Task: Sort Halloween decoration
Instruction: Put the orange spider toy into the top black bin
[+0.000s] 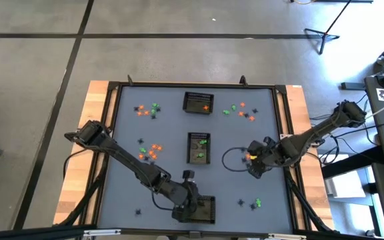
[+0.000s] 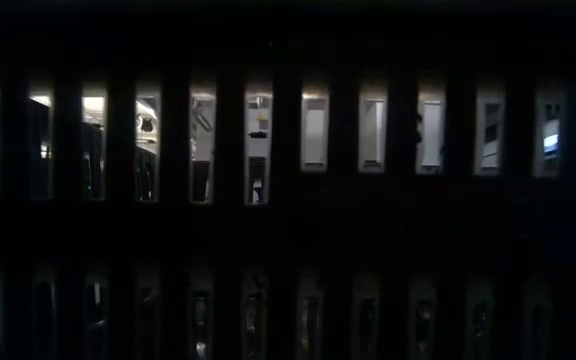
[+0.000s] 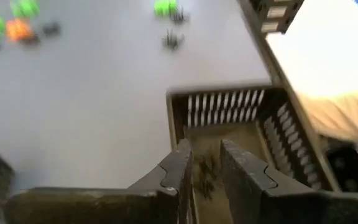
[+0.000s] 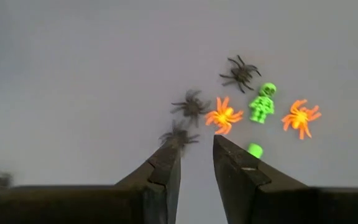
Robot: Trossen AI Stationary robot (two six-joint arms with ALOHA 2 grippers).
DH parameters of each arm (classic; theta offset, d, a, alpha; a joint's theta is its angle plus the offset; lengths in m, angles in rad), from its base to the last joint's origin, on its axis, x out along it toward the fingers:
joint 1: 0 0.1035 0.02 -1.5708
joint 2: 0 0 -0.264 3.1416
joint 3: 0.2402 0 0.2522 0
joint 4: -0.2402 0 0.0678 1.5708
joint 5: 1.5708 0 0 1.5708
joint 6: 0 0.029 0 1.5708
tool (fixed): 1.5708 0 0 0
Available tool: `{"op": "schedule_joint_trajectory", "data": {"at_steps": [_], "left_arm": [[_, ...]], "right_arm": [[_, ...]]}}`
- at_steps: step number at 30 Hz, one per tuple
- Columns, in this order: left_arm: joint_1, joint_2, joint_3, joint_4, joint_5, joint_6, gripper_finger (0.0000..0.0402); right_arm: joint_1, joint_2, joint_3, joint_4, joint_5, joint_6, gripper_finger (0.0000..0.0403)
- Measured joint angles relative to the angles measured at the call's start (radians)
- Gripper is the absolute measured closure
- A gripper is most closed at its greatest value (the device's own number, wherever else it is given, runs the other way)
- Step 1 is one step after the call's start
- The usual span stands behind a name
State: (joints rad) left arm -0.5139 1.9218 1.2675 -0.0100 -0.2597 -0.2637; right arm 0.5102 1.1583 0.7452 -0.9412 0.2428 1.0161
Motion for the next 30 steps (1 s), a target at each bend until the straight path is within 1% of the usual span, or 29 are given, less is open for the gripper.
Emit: {"op": "schedule_joint_trajectory", "data": {"at_steps": [5, 7, 9, 12, 15, 17, 20, 23, 26, 30], "left_arm": [[-0.002, -0.061, 0.001, 0.011, -0.058, 0.096, 0.0326], [-0.004, -0.087, 0.001, 0.014, -0.08, 0.13, 0.0326], [-0.006, -0.101, 0.001, 0.02, -0.101, 0.153, 0.0326], [-0.006, -0.111, 0.001, 0.02, -0.121, 0.185, 0.0326], [-0.006, -0.111, 0.001, 0.021, -0.139, 0.196, 0.0326], [-0.005, -0.111, 0.0, 0.02, -0.15, 0.196, 0.0326], [-0.005, -0.111, 0.0, 0.019, -0.166, 0.213, 0.0326], [-0.007, -0.132, -0.012, 0.019, -0.174, 0.222, 0.0326], [-0.005, -0.175, -0.076, 0.061, -0.197, 0.214, 0.0326], [-0.005, -0.249, -0.226, 0.225, -0.202, 0.193, 0.0326]], "right_arm": [[0.0, 0.042, 0.0, -0.006, -0.002, -0.002, 0.031], [0.0, 0.057, 0.0, -0.008, -0.003, -0.01, 0.0304], [-0.003, 0.07, -0.008, 0.002, -0.004, -0.017, 0.0289], [-0.021, 0.071, -0.044, 0.016, -0.003, -0.018, 0.0254], [-0.06, 0.071, -0.094, 0.045, -0.001, -0.018, 0.0219], [-0.088, 0.07, -0.127, 0.077, -0.005, -0.018, 0.0204], [-0.131, 0.07, -0.163, 0.134, -0.021, -0.035, 0.0191], [-0.163, 0.07, -0.187, 0.179, -0.033, -0.07, 0.019], [-0.187, 0.07, -0.207, 0.219, -0.058, -0.095, 0.0193], [-0.199, 0.07, -0.229, 0.265, -0.069, -0.105, 0.0199]]}}
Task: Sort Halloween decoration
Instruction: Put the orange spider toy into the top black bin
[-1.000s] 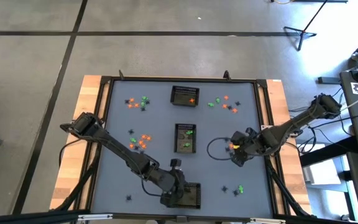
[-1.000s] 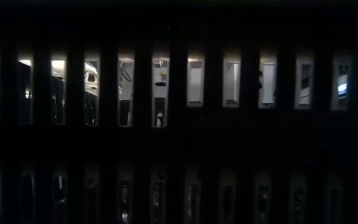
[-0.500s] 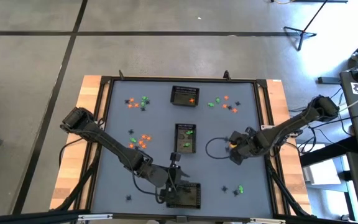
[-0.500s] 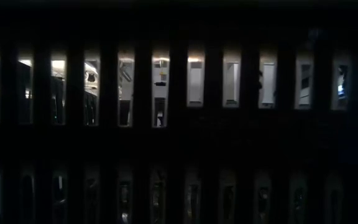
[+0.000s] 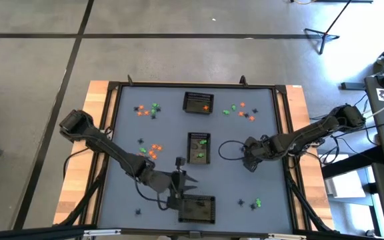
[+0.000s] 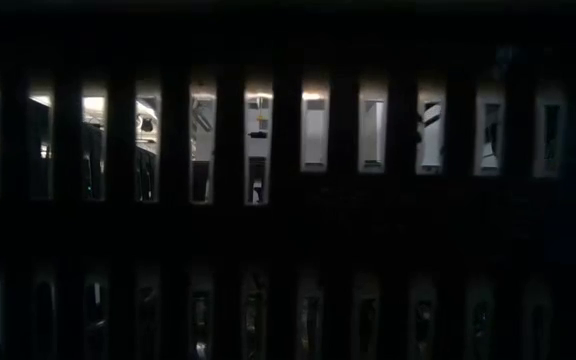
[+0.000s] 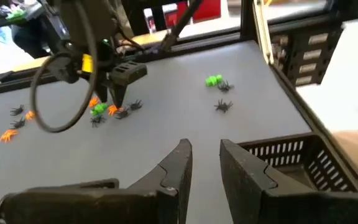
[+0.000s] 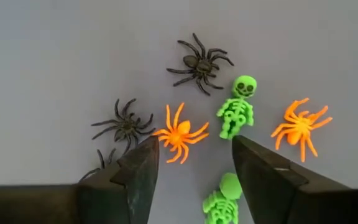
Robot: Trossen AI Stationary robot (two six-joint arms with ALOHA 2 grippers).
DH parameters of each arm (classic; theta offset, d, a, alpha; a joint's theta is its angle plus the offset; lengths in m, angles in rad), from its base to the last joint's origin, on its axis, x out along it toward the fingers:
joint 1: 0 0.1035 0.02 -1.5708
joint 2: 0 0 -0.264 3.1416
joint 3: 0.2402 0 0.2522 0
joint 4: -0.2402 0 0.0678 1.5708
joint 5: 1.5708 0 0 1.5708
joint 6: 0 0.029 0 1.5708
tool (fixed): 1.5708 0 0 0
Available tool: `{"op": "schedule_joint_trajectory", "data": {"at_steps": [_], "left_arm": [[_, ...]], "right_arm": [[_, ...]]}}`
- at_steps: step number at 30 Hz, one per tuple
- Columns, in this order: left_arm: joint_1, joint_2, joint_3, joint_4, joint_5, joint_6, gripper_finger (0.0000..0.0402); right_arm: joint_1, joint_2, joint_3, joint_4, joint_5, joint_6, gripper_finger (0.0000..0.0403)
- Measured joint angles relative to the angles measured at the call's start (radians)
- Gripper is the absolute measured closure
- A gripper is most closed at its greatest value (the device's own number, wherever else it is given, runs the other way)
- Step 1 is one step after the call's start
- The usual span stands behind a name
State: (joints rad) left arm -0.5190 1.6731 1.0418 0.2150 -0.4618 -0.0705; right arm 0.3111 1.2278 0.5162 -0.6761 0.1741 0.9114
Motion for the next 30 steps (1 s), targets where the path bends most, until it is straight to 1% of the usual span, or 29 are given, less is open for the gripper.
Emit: {"op": "schedule_joint_trajectory", "data": {"at_steps": [2, 6, 10, 15, 23, 30], "left_arm": [[0.0, -0.038, -0.076, 0.122, -0.001, -0.009, 0.0326], [0.0, -0.083, -0.206, 0.306, -0.012, -0.026, 0.0326], [-0.002, -0.092, -0.27, 0.432, -0.041, -0.004, 0.0326], [0.003, -0.091, -0.276, 0.44, -0.054, -0.001, 0.0326], [0.003, -0.091, -0.276, 0.438, -0.053, -0.003, 0.0326], [0.002, -0.091, -0.276, 0.437, -0.053, -0.005, 0.0326]], "right_arm": [[0.0, 0.0, -0.005, 0.004, 0.002, 0.0, 0.0203], [0.001, 0.0, -0.01, 0.003, 0.008, 0.008, 0.0217], [0.002, 0.0, -0.01, 0.003, 0.007, 0.009, 0.0245], [0.002, 0.0, -0.01, 0.002, -0.002, 0.005, 0.0297], [0.002, 0.001, -0.008, -0.001, -0.028, -0.004, 0.0391], [0.003, 0.0, -0.008, -0.001, -0.036, -0.004, 0.0399]]}}
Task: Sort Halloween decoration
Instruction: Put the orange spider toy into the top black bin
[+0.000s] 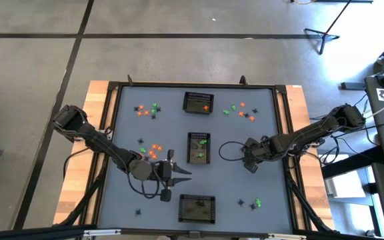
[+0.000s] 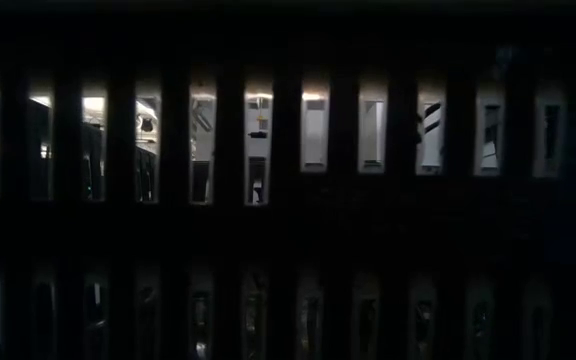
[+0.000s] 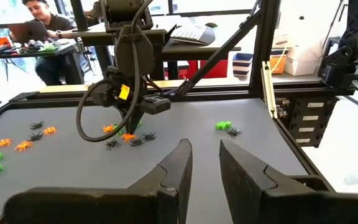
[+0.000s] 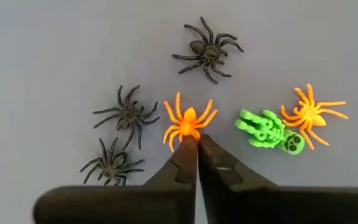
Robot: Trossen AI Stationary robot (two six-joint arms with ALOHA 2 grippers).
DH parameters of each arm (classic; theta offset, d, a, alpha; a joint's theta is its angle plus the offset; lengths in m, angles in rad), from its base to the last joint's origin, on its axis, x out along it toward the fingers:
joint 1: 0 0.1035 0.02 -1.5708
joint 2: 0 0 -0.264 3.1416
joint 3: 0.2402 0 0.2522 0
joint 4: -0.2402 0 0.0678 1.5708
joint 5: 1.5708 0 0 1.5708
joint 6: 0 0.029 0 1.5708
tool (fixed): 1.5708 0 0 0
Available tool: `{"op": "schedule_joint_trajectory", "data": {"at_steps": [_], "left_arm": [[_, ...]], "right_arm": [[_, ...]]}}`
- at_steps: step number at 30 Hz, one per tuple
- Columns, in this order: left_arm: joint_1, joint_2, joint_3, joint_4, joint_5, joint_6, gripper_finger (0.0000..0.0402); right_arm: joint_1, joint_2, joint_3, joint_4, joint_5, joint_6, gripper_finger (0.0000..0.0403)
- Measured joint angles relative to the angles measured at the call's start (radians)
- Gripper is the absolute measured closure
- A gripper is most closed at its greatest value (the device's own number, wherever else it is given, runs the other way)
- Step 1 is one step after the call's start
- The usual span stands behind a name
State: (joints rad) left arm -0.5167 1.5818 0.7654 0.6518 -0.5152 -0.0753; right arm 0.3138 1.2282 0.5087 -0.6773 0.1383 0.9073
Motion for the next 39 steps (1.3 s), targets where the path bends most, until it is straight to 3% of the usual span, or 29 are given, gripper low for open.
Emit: {"op": "schedule_joint_trajectory", "data": {"at_steps": [8, 18, 22, 26, 32, 39], "left_arm": [[0.0, 0.0, 0.0, -0.009, 0.0, -0.001, 0.0326], [0.0, 0.001, 0.0, -0.009, 0.0, -0.001, 0.0326], [0.0, 0.001, 0.0, -0.009, 0.0, -0.001, 0.0326], [0.0, 0.001, 0.0, -0.009, 0.0, -0.001, 0.0326], [0.0, 0.001, 0.0, -0.009, 0.0, 0.004, 0.0326], [0.009, 0.001, 0.001, -0.017, 0.0, 0.007, 0.0326]], "right_arm": [[0.0, 0.0, 0.064, -0.033, 0.009, -0.028, 0.0401], [0.0, 0.0, 0.243, -0.117, 0.146, -0.128, 0.0402], [-0.01, 0.0, 0.295, -0.058, 0.273, -0.205, 0.0403], [-0.084, 0.0, 0.316, 0.07, 0.296, -0.335, 0.0403], [-0.276, 0.0, 0.316, 0.283, 0.241, -0.545, 0.0403], [-0.523, 0.018, 0.316, 0.558, 0.011, -0.692, 0.0403]]}}
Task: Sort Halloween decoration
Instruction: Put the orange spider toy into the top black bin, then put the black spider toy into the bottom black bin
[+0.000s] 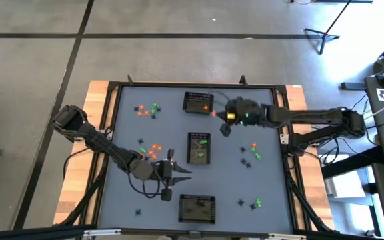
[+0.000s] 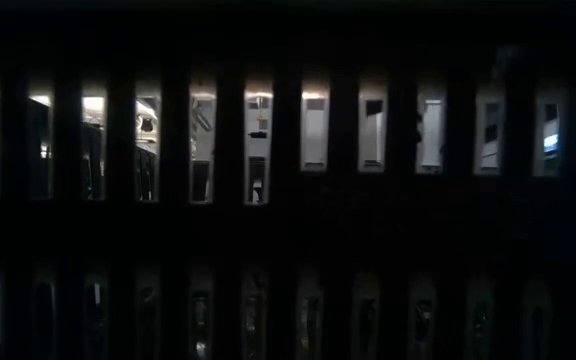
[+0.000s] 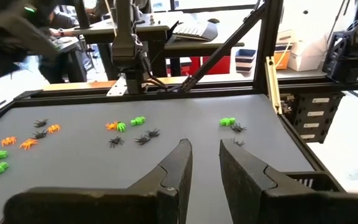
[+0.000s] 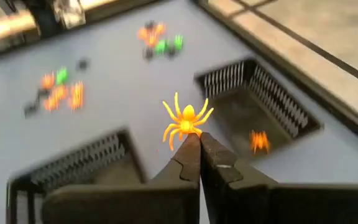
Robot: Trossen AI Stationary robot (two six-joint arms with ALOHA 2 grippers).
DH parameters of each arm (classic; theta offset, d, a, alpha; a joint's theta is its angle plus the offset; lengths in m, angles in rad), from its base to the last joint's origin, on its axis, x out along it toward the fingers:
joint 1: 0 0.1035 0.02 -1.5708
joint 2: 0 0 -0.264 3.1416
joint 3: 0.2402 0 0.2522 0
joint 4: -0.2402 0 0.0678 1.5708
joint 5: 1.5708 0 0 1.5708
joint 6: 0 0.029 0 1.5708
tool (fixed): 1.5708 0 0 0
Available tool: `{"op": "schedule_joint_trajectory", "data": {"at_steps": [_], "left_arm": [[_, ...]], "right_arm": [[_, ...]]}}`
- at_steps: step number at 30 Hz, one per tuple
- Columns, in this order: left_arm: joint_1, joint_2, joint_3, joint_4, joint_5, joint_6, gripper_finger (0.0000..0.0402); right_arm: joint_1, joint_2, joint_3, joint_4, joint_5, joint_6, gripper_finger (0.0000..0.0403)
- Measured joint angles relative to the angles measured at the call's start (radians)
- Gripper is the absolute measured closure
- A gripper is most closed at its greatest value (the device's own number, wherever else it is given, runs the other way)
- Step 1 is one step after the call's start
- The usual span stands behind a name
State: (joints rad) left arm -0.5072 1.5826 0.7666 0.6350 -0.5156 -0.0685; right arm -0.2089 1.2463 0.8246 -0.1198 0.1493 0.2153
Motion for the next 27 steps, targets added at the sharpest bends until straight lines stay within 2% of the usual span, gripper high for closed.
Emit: {"op": "schedule_joint_trajectory", "data": {"at_steps": [6, 14, 27], "left_arm": [[0.012, 0.0, 0.0, -0.017, 0.0, -0.002, 0.0326], [0.01, 0.0, 0.0, -0.024, 0.0, -0.008, 0.0326], [0.01, 0.0, 0.0, -0.042, 0.002, -0.031, 0.0326]], "right_arm": [[-0.163, 0.111, 0.0, 0.215, -0.154, -0.041, 0.0403], [-0.273, 0.251, 0.0, 0.342, -0.21, -0.041, 0.0392], [-0.283, 0.267, 0.0, 0.357, -0.3, -0.039, 0.0256]]}}
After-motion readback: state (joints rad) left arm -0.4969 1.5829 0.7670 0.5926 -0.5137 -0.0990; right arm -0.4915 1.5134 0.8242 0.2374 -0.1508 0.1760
